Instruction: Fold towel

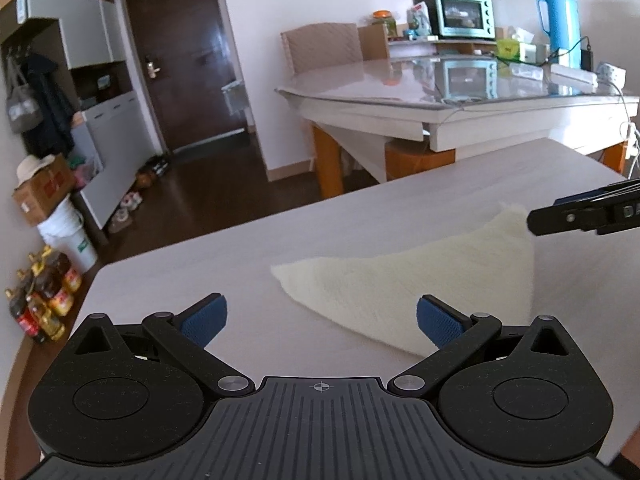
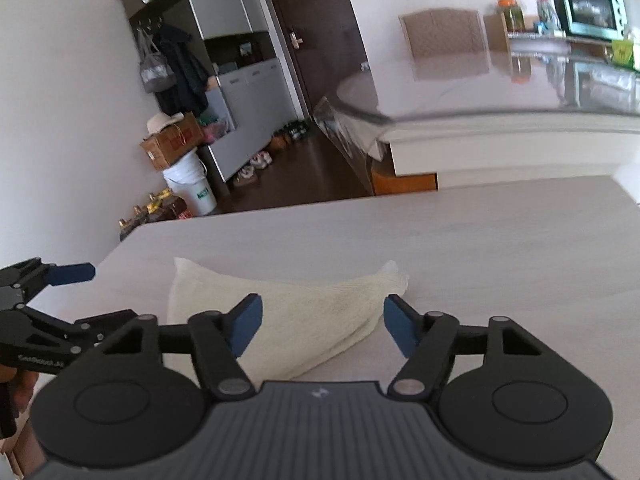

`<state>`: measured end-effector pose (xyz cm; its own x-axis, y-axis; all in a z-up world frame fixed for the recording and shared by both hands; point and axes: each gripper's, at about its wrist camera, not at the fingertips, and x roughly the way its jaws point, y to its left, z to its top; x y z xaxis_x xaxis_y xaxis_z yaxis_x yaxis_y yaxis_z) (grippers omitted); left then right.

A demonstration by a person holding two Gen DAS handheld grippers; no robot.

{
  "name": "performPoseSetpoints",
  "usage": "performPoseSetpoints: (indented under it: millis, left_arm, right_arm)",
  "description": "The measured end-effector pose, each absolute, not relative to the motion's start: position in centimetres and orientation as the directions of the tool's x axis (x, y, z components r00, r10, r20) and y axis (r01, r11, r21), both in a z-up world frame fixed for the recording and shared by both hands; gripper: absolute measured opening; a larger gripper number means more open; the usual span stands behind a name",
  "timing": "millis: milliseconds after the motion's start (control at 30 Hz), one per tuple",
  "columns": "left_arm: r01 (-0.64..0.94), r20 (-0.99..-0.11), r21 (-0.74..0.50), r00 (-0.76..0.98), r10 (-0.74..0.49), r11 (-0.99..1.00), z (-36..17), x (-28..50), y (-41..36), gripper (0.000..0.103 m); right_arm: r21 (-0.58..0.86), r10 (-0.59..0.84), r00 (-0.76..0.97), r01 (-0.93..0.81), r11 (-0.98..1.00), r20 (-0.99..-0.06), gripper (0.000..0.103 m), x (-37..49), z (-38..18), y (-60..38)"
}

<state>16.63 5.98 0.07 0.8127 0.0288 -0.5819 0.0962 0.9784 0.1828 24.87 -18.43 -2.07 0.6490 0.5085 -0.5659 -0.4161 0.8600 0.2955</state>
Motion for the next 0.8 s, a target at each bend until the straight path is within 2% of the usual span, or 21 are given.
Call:
performPoseSetpoints:
  millis: [67,133,200,333,433,500,600,800]
  left_arm:
    - [0.108,-0.588,0.192,0.809,0.027,0.975,-0.4,17.4,5.9,0.103]
    - [0.121,-0.603,0.208,0.797,0.03,0.971,-1.2,18.2,5.9,0.103]
    - [0.122,-0.609,0.219,0.792,0.038,0.968,-1.7,18.6,5.9,0.103]
    - [0.146,-0.62,0.231,0.784,0.03,0.962,-2.6,19.0,5.8,0.103]
    - [0.158,-0.622,0.225,0.783,0.017,0.961,-3.1,19.2,5.9,0.103]
    - [0.163,-0.623,0.214,0.782,0.006,0.963,-3.2,19.3,6.0,0.103]
    - [0.158,-0.621,0.207,0.784,0.005,0.965,-2.9,19.1,6.4,0.103]
    - [0.155,-0.606,0.287,0.794,0.054,0.945,-1.0,16.5,8.4,0.103]
  right_arm:
    - [0.299,0.502,0.643,-0.406,0.864,-0.579,0.069,25.5,-2.6,-18.1]
    - [0.299,0.494,0.639,-0.396,0.868,-0.59,0.061,26.1,-3.1,-17.8]
    - [0.289,0.482,0.644,-0.388,0.875,-0.595,0.049,26.2,-3.4,-17.7]
    - [0.274,0.462,0.652,-0.375,0.886,-0.601,0.035,26.5,-4.1,-17.5]
    - [0.263,0.456,0.669,-0.374,0.889,-0.587,0.012,26.3,-4.1,-17.6]
    - [0.259,0.459,0.679,-0.381,0.887,-0.573,0.006,26.0,-4.0,-17.6]
    - [0.277,0.515,0.67,-0.437,0.856,-0.535,0.006,24.6,-2.9,-16.9]
    - [0.304,0.63,0.629,-0.554,0.775,-0.456,0.006,21.6,-0.9,-15.5]
